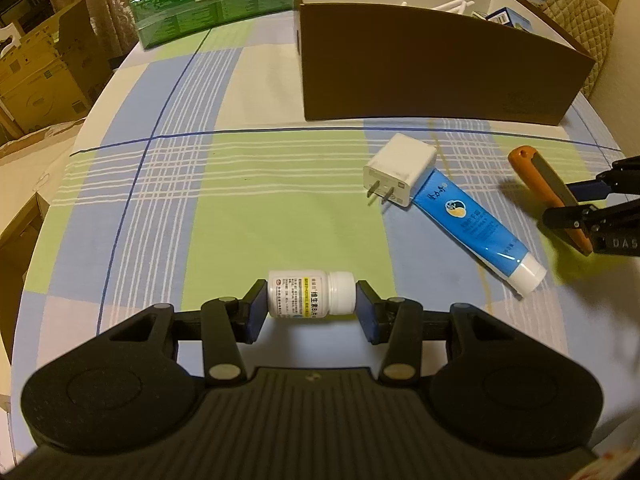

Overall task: Organize rigid objects
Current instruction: 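Lift the pill bottle and orange knife off the table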

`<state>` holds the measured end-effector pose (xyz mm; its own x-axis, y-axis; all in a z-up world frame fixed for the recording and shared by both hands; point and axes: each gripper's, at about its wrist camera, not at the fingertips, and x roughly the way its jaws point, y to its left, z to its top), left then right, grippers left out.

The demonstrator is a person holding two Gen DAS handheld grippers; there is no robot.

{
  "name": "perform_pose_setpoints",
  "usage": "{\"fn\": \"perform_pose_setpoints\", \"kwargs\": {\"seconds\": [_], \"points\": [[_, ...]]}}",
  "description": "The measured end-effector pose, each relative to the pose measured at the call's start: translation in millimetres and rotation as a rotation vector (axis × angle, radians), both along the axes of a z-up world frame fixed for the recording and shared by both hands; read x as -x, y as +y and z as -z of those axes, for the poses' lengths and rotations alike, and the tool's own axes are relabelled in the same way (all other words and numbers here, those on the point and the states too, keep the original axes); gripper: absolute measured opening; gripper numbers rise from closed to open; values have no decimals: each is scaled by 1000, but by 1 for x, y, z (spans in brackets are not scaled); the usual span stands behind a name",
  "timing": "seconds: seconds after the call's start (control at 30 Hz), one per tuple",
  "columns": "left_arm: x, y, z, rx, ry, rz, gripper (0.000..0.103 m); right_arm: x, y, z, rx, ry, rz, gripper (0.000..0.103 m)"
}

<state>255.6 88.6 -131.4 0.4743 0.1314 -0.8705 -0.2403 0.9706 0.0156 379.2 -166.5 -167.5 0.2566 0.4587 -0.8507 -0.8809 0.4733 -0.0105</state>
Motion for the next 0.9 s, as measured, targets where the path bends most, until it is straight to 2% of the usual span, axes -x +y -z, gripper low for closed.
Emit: {"fn": "perform_pose_setpoints", "kwargs": {"seconds": [0.47,0.9], "points": [[-4,-8,14,5,44,43,41,-6,-29,-5,7,49,152,34],[-10,-6,19,20,64,55,42,-7,-42,-3,26,75,187,34]]}}
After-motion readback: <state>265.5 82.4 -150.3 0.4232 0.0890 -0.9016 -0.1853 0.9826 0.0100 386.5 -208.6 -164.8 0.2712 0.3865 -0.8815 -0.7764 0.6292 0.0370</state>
